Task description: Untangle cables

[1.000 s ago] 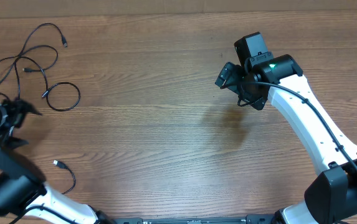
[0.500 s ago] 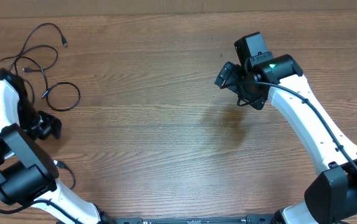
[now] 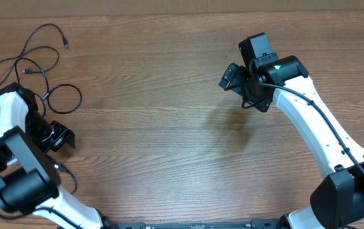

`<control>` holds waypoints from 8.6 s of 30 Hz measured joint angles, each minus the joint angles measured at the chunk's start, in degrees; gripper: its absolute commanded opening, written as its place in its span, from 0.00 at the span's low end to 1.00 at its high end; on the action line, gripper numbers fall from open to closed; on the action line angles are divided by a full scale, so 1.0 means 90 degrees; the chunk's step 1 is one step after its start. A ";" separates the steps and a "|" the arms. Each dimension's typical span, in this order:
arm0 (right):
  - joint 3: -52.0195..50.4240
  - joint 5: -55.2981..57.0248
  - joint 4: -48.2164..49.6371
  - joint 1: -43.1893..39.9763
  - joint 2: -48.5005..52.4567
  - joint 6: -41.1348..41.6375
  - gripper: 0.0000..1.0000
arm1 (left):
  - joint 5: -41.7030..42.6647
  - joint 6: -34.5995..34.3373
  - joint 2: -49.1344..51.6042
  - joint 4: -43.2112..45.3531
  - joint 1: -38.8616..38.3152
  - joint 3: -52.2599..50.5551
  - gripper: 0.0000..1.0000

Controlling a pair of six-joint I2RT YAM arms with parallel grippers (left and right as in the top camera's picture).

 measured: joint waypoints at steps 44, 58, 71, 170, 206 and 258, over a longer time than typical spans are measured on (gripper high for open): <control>0.0000 0.0000 0.0015 0.0000 0.0012 -0.0015 1.00 | -0.0323 -0.0393 -0.1824 0.2562 0.0000 -0.2477 0.83; 0.0000 0.0002 0.0010 0.0000 0.0012 -0.0019 1.00 | -0.0347 -0.0542 -0.1814 0.3315 0.0000 -0.3322 0.63; 0.0000 0.0002 -0.0005 0.0000 0.0012 -0.0017 1.00 | -0.0799 -0.0544 -0.1814 0.3485 0.0000 -0.3339 0.61; 0.0000 0.0000 0.0058 0.0000 0.0546 -0.0163 1.00 | -0.1324 -0.0202 -0.0083 0.3810 0.2681 -0.0223 0.93; 0.0000 -0.0255 0.0304 0.0000 0.0546 -0.0163 1.00 | -0.1447 0.0325 0.0325 0.3565 0.2841 0.1027 1.00; 0.0000 -0.0381 0.0459 0.0000 0.0546 -0.0163 1.00 | -0.1039 0.0095 0.1445 0.3963 0.3563 0.1032 0.63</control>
